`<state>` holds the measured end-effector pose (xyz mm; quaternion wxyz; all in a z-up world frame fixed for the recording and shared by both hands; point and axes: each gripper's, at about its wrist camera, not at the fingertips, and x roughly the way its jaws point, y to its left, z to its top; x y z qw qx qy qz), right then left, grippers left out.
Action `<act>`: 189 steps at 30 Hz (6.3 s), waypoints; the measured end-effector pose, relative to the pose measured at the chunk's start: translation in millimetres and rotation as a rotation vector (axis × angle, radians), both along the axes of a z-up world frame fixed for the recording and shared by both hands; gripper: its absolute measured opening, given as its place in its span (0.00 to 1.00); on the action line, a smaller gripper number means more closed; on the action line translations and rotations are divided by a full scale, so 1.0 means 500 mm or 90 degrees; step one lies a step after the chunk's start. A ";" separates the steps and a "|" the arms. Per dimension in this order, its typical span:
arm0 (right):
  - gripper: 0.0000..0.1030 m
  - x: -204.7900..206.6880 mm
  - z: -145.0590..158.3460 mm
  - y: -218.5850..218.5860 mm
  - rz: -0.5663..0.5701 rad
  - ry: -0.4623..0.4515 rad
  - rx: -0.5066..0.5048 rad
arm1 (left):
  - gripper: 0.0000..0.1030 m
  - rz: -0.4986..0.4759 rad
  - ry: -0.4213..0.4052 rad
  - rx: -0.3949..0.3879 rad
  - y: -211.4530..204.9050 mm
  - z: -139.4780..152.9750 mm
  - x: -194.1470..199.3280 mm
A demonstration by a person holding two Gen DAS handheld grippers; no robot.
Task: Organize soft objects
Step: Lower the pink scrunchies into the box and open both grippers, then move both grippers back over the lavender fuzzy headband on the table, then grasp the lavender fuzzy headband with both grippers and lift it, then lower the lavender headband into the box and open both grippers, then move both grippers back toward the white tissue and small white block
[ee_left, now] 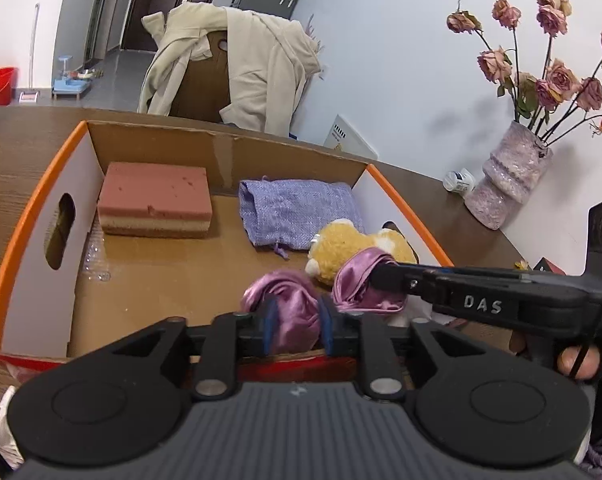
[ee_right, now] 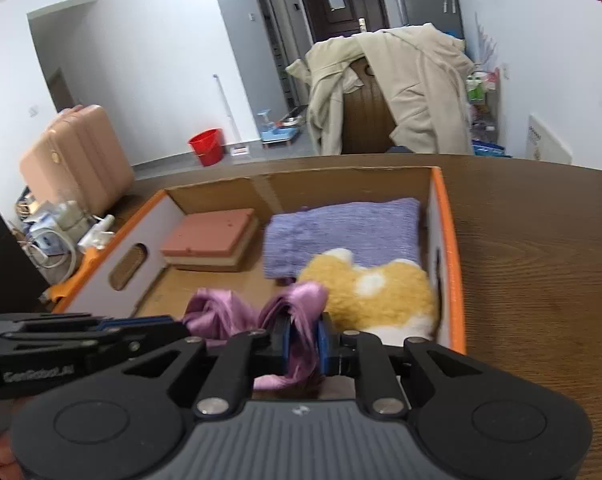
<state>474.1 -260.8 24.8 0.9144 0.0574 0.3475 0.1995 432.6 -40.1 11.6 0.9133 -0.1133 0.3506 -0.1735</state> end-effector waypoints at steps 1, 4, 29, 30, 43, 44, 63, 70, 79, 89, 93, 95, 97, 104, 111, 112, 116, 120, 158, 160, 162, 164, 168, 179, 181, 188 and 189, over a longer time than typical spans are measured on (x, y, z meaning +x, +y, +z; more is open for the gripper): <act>0.22 -0.002 0.001 -0.003 -0.007 -0.005 0.001 | 0.27 0.001 -0.009 0.002 0.003 0.005 -0.006; 0.39 -0.014 0.018 -0.009 -0.009 -0.021 0.007 | 0.29 0.011 -0.034 0.006 0.011 0.033 -0.026; 0.73 -0.433 0.219 -0.003 0.025 -0.278 -0.040 | 0.85 0.134 -0.297 0.130 0.079 0.202 -0.533; 0.76 -0.454 0.211 -0.003 0.026 -0.284 -0.042 | 0.85 0.137 -0.298 0.130 0.076 0.192 -0.550; 0.83 -0.671 0.041 -0.030 0.034 -0.317 -0.040 | 0.89 0.149 -0.224 0.127 0.039 0.037 -0.658; 0.83 -0.678 0.028 -0.030 0.031 -0.309 -0.040 | 0.89 0.146 -0.220 0.128 0.034 0.031 -0.658; 0.81 -0.592 -0.091 -0.014 0.025 -0.153 -0.041 | 0.89 0.097 -0.148 0.138 -0.043 -0.022 -0.563; 0.77 -0.536 -0.096 -0.074 -0.010 -0.133 -0.077 | 0.89 0.089 -0.137 0.118 -0.071 -0.018 -0.494; 0.76 -0.480 -0.078 -0.195 -0.105 -0.104 0.006 | 0.64 0.030 -0.065 -0.002 -0.145 -0.028 -0.390; 0.51 -0.390 -0.111 -0.220 -0.094 -0.023 0.142 | 0.36 -0.005 0.046 -0.066 -0.182 -0.090 -0.306; 0.34 -0.382 -0.128 -0.220 -0.079 0.000 0.168 | 0.34 -0.007 0.053 -0.079 -0.179 -0.095 -0.297; 0.28 -0.380 -0.131 -0.217 -0.070 0.002 0.172 | 0.31 -0.008 0.056 -0.081 -0.179 -0.095 -0.296; 0.22 -0.381 -0.130 -0.211 -0.065 0.001 0.168 | 0.28 -0.008 0.055 -0.080 -0.179 -0.092 -0.296; 0.15 -0.410 -0.094 -0.198 -0.065 -0.028 0.144 | 0.26 -0.022 0.017 -0.088 -0.170 -0.056 -0.328; 0.15 -0.475 -0.028 -0.172 -0.063 -0.081 0.143 | 0.25 -0.027 -0.049 -0.100 -0.129 0.013 -0.396; 0.15 -0.485 -0.018 -0.165 -0.061 -0.090 0.145 | 0.25 -0.025 -0.057 -0.100 -0.121 0.022 -0.403; 0.15 -0.509 0.015 -0.132 -0.045 -0.117 0.149 | 0.25 -0.008 -0.088 -0.103 -0.078 0.055 -0.421; 0.15 -0.508 0.046 -0.093 -0.026 -0.139 0.156 | 0.25 -0.001 -0.123 -0.101 -0.038 0.090 -0.417; 0.31 0.032 0.070 0.069 -0.064 -0.031 0.050 | 0.56 0.084 -0.074 0.006 0.104 0.112 0.018; 0.35 0.001 0.102 0.057 -0.063 -0.052 0.051 | 0.66 0.086 -0.102 0.019 0.111 0.147 -0.024; 0.38 -0.035 0.133 0.042 -0.061 -0.073 0.053 | 0.77 0.085 -0.127 0.034 0.114 0.179 -0.078; 0.41 -0.076 0.160 0.027 -0.057 -0.095 0.053 | 0.79 0.065 -0.158 0.047 0.113 0.204 -0.138; 0.52 -0.171 0.203 0.005 -0.044 -0.142 0.044 | 0.81 0.082 -0.208 0.071 0.112 0.238 -0.253; 0.76 -0.449 0.226 -0.025 -0.010 -0.272 -0.033 | 0.96 0.146 -0.337 0.159 0.074 0.205 -0.520; 0.81 -0.493 0.214 -0.021 -0.002 -0.297 -0.044 | 0.97 0.150 -0.339 0.156 0.068 0.182 -0.563; 0.87 -0.631 0.140 -0.012 0.017 -0.326 -0.059 | 1.00 0.147 -0.331 0.128 0.080 0.112 -0.675; 0.89 -0.647 0.128 -0.010 0.020 -0.322 -0.058 | 1.00 0.152 -0.330 0.131 0.082 0.103 -0.681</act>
